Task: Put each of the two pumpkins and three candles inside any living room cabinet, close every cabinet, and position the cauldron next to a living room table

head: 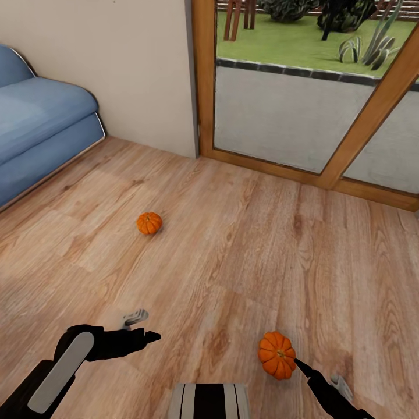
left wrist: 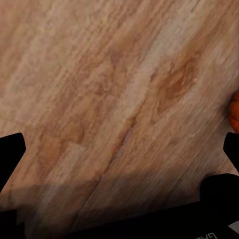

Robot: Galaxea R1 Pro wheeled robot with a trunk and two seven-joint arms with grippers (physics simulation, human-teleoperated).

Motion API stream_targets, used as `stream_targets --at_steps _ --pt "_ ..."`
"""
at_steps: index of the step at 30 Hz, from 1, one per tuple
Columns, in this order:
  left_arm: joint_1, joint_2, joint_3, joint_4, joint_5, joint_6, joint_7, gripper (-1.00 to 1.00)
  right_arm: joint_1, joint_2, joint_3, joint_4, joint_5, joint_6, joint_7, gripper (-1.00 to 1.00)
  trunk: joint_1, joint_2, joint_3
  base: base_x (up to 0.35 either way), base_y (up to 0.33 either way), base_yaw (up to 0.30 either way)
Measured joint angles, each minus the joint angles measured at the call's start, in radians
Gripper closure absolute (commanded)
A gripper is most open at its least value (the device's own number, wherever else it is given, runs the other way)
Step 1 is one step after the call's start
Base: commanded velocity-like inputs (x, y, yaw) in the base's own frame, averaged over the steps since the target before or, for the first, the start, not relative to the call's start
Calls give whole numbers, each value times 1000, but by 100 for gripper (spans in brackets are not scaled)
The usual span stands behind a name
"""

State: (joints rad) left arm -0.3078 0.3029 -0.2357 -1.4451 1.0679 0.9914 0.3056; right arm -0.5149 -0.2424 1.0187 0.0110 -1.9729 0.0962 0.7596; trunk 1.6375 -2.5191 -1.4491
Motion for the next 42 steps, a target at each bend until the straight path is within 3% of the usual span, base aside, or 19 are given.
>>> stream_targets --at_steps 42 --pt "0 -14 -17 1 -2 -1 1 -100 0 0 0 0 0 0 0 -100 0 0 0 44 7 0"
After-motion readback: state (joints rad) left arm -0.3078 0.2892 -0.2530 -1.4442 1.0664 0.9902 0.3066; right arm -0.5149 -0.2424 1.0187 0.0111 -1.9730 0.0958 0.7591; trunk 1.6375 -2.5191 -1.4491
